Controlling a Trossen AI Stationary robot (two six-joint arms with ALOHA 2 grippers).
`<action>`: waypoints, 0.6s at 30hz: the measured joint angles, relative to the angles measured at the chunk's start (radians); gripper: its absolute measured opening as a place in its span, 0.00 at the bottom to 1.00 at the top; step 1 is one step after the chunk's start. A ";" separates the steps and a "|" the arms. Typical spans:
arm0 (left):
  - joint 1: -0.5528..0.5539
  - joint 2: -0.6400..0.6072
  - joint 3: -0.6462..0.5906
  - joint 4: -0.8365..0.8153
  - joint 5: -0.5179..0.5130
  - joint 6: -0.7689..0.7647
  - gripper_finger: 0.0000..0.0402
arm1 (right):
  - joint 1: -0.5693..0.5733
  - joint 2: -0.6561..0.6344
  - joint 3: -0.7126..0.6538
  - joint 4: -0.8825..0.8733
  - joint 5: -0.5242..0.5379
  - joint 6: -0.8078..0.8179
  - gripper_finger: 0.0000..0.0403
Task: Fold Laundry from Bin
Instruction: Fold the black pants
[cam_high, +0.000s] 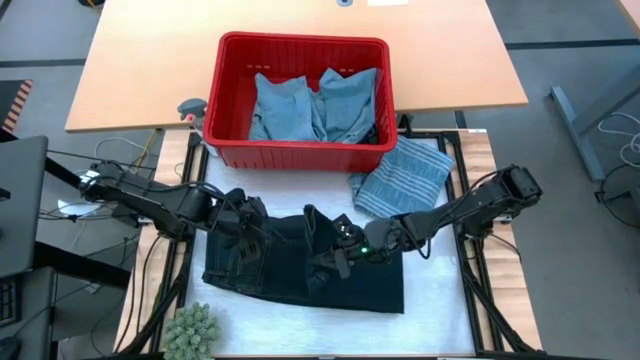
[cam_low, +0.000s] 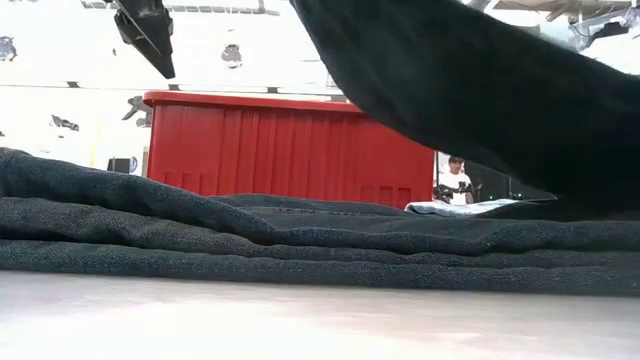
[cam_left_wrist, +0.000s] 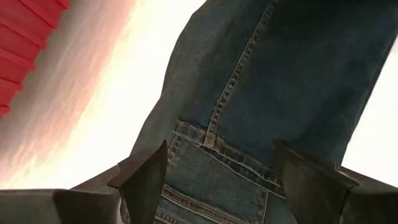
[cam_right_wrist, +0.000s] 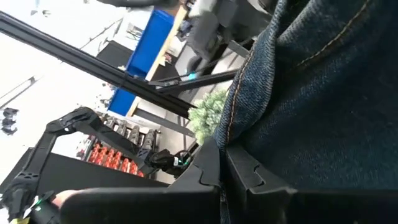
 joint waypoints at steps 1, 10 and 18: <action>0.000 0.000 0.000 0.000 -0.006 -0.001 0.68 | -0.005 0.000 0.000 0.006 -0.013 -0.009 0.06; 0.000 0.000 0.000 -0.001 -0.012 -0.015 0.68 | -0.040 0.075 0.001 0.064 -0.112 -0.031 0.06; 0.000 0.001 0.000 0.006 -0.013 -0.029 0.68 | -0.066 0.225 0.019 0.079 -0.154 0.058 0.11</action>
